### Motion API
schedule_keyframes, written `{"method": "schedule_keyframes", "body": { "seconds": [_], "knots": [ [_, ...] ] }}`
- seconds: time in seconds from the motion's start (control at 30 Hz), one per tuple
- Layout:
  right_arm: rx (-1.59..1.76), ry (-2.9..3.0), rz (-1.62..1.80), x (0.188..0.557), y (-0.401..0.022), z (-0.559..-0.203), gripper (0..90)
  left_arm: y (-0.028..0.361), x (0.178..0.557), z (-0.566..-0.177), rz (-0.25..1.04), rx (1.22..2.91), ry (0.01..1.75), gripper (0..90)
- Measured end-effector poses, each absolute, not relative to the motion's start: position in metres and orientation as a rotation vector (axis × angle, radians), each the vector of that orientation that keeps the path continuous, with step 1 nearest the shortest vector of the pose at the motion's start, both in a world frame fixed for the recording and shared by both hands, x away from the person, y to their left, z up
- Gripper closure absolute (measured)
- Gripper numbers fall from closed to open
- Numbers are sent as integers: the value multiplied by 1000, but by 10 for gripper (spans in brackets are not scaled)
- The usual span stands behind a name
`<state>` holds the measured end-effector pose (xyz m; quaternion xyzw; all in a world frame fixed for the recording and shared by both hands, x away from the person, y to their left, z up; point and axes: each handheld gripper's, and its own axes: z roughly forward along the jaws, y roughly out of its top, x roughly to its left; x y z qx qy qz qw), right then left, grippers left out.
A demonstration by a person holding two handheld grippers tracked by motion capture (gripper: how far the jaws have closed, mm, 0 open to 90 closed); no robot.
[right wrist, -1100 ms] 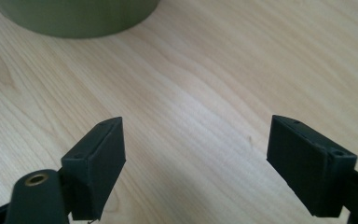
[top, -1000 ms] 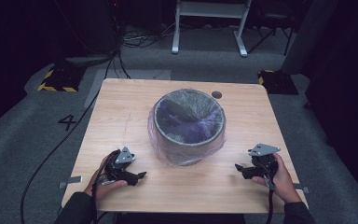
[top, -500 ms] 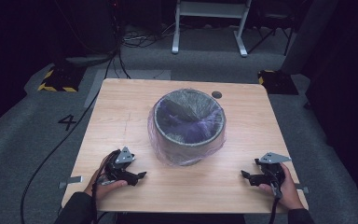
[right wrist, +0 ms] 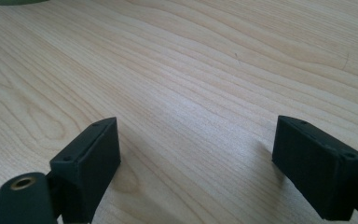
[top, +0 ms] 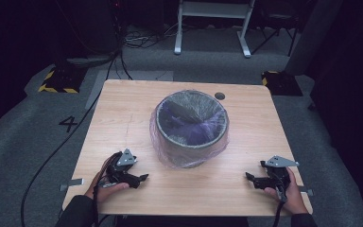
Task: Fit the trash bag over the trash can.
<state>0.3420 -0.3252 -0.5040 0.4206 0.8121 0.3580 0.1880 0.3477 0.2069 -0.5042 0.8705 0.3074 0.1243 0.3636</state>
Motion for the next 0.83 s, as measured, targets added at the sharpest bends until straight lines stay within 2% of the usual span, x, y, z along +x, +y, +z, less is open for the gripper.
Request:
{"method": "schedule_keyframes", "body": {
  "seconds": [0.83],
  "knots": [
    [1188,2283,1006,343,-325,-504,147,205,351,-504,309,2248,775,120]
  ]
}}
